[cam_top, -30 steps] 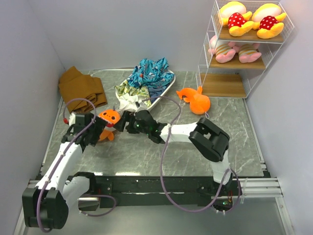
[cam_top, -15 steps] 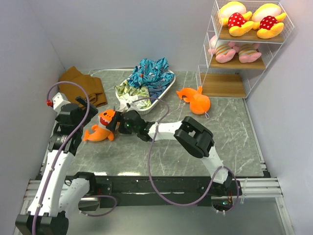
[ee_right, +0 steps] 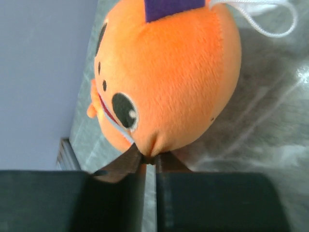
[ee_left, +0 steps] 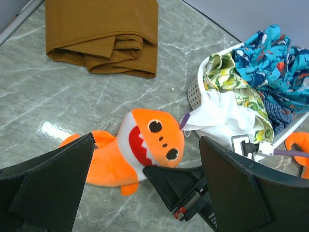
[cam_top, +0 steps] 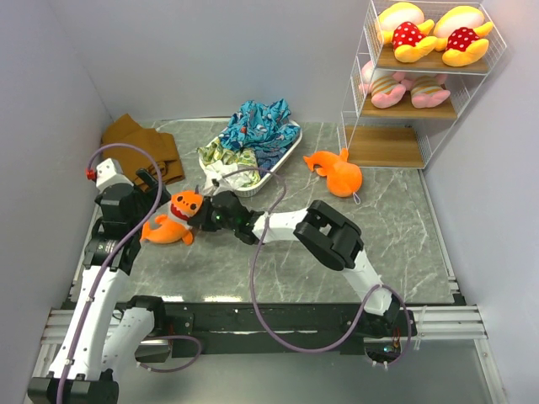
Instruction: Place and organize the stuffed toys onto the shelf
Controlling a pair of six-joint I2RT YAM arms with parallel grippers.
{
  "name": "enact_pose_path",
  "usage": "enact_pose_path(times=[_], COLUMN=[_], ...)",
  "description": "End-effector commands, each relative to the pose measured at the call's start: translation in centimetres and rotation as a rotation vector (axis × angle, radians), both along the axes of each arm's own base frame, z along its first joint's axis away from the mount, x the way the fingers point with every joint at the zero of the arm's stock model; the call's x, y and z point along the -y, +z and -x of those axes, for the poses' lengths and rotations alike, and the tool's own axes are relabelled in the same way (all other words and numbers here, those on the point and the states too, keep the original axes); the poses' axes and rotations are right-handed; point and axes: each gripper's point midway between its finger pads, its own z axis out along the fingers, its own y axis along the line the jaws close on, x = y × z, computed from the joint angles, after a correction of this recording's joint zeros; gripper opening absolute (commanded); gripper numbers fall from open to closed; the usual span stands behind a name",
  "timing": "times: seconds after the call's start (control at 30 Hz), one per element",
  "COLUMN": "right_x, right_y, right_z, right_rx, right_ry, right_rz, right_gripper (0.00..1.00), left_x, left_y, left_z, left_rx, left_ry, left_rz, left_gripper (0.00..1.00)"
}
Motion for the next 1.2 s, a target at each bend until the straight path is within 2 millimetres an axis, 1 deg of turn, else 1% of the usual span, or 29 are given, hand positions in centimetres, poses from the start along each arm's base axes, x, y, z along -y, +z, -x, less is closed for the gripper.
enact_pose_path(times=[0.0,0.03,0.07,0.1,0.13,0.17,0.2,0.23,0.3,0.33,0.37,0.4,0.43,0.47,0.5,0.53,0.57,0.6,0.63,0.67,0.7,0.73,0.77,0.8,0.83,0.87,0.93,1.07,1.17], right_x=[0.8,1.3,2.2,3.4,4.3,5.5,7.1,8.2,11.9,13.0,15.4,17.1,18.2,20.3,22.4,23.8,25.7,27.1,27.9,29.3,29.9,30.4,30.5,30.5,30.6,30.7,31.1,31.3,31.9], right_y=[3.4,4.8,4.5,3.4,5.2,4.6,3.2,4.7,2.5,3.5,2.3,1.3,2.0,0.9,0.5,0.9,0.2,0.7,1.0,0.7,1.7,1.3,2.0,2.1,1.7,2.1,2.0,3.1,3.3], right_z=[1.9,2.0,2.3,3.1,3.3,3.8,4.6,4.9,5.6,6.1,5.9,6.6,7.0,7.4,6.6,6.2,6.6,5.4,5.0,5.2,3.7,3.1,2.3,2.0,1.7,1.1,0.2,-1.6,-2.4], right_rx=[0.127,0.147,0.155,0.145,0.169,0.175,0.160,0.181,0.152,0.155,0.137,0.113,0.110,0.088,0.069,0.073,0.052,0.054,0.057,0.051,0.073,0.061,0.058,0.049,0.030,0.056,0.063,0.094,0.084], right_ry=[0.108,0.108,0.115,0.132,0.136,0.156,0.173,0.178,0.205,0.228,0.252,0.281,0.312,0.348,0.332,0.327,0.360,0.335,0.343,0.385,0.366,0.367,0.361,0.362,0.360,0.367,0.344,0.305,0.250], right_rz=[-0.026,-0.028,0.010,0.045,0.035,0.081,0.130,0.134,0.255,0.260,0.334,0.367,0.363,0.427,0.458,0.478,0.547,0.567,0.588,0.643,0.657,0.685,0.683,0.679,0.691,0.714,0.756,0.775,0.791], right_gripper=[0.03,0.00,0.00,0.00,0.00,0.00,0.00,0.00,0.00,0.00,0.00,0.00,0.00,0.00,0.01,0.02,0.05,0.06,0.06,0.07,0.07,0.08,0.10,0.12,0.14,0.19,0.21,0.48,0.59], left_x=[1.1,1.4,1.6,1.8,1.9,1.9,2.2,2.3,2.8,3.4,3.9,4.4,5.2,5.7,6.1,6.6,7.1,7.4,7.5,7.6,7.5,7.5,7.5,7.5,7.5,7.6,7.7,7.8,7.7], left_y=[1.6,1.6,1.6,1.6,1.7,1.7,1.8,1.7,1.8,1.8,2.0,1.7,2.2,2.2,2.2,2.0,1.8,1.8,1.6,1.5,1.5,1.3,1.1,1.1,1.0,1.0,0.9,0.9,1.0], left_z=[-0.4,-0.4,-0.4,-0.4,-0.3,-0.3,-0.3,-0.3,-0.2,-0.2,-0.1,-0.1,-0.2,-0.2,-0.2,-0.3,-0.2,-0.3,-0.4,-0.4,-0.5,-0.6,-0.7,-0.8,-0.8,-0.8,-0.8,-0.7,-0.6], left_rx=[0.060,0.061,0.062,0.062,0.066,0.066,0.069,0.069,0.072,0.077,0.086,0.087,0.112,0.117,0.117,0.112,0.105,0.104,0.096,0.095,0.093,0.086,0.076,0.073,0.067,0.066,0.066,0.070,0.072], left_ry=[-0.091,-0.110,-0.122,-0.133,-0.138,-0.145,-0.159,-0.168,-0.194,-0.228,-0.256,-0.283,-0.333,-0.360,-0.382,-0.410,-0.439,-0.451,-0.461,-0.465,-0.463,-0.461,-0.461,-0.460,-0.463,-0.467,-0.476,-0.484,-0.479], left_rz=[-0.026,-0.031,-0.030,-0.028,-0.029,-0.030,-0.027,-0.027,-0.022,-0.015,-0.010,-0.003,0.004,0.010,0.017,0.024,0.034,0.038,0.039,0.041,0.037,0.038,0.036,0.033,0.035,0.033,0.036,0.035,0.031], left_gripper=[0.97,0.97,0.97,0.97,0.97,0.97,0.97,0.97,0.98,0.98,0.98,0.98,0.98,0.98,0.98,0.99,0.99,0.99,0.99,0.99,0.99,0.99,0.99,0.99,0.99,0.99,0.99,0.98,0.97])
